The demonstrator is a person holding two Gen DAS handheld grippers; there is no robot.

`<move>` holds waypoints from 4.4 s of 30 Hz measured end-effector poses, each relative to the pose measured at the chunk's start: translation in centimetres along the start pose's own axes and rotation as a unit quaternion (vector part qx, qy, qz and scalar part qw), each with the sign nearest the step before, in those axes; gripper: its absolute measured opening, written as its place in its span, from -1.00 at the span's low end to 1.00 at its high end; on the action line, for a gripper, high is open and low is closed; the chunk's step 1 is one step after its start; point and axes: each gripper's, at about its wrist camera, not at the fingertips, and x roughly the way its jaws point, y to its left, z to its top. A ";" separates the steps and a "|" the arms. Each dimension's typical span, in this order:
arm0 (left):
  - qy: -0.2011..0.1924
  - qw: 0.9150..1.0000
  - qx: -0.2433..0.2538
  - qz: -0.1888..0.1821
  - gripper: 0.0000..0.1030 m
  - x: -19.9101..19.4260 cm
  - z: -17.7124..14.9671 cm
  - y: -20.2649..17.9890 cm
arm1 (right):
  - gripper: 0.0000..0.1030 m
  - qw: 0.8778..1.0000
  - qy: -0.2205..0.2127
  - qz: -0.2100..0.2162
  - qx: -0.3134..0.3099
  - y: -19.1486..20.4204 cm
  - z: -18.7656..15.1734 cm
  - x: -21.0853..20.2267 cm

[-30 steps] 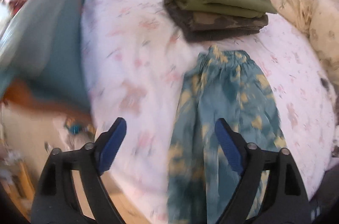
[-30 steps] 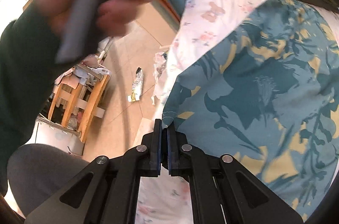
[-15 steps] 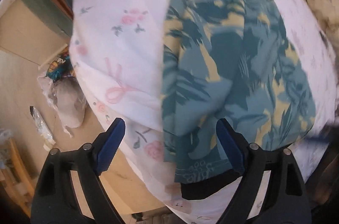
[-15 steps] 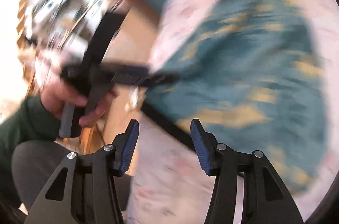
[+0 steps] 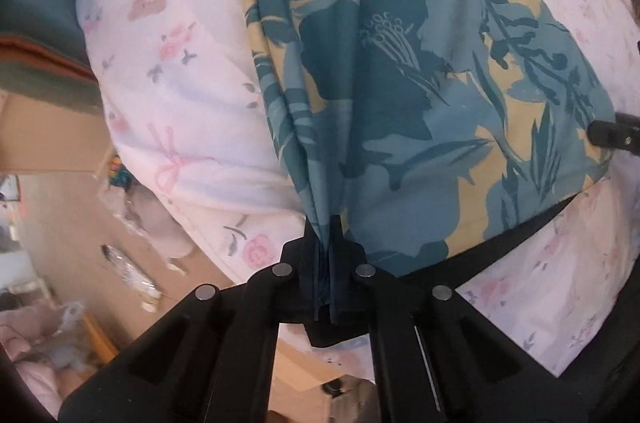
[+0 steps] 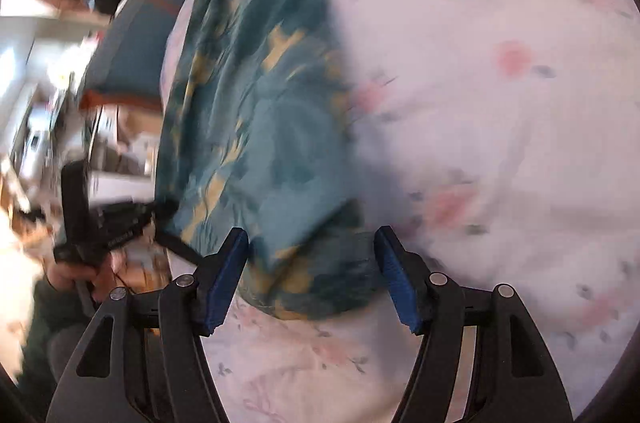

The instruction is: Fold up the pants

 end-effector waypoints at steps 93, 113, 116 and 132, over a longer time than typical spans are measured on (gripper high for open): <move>-0.110 0.971 -0.186 -0.107 0.37 -3.5 16.5 -0.6 | 0.38 0.992 -0.037 -0.111 -0.057 -2.5 19.2 -12.8; -0.126 0.977 -0.033 -0.171 -0.71 -0.4 22.8 -2.6 | -0.68 0.988 0.037 -0.109 -0.107 -3.1 26.0 -1.9; -0.166 0.973 -0.035 -0.155 -0.70 -3.7 24.6 -1.4 | -0.70 0.987 -0.008 -0.101 -0.121 -1.2 28.5 -4.3; -0.256 0.959 0.094 -0.073 -0.70 -12.7 13.9 -7.6 | -0.75 0.945 -0.070 -0.117 -0.297 4.1 17.1 -14.4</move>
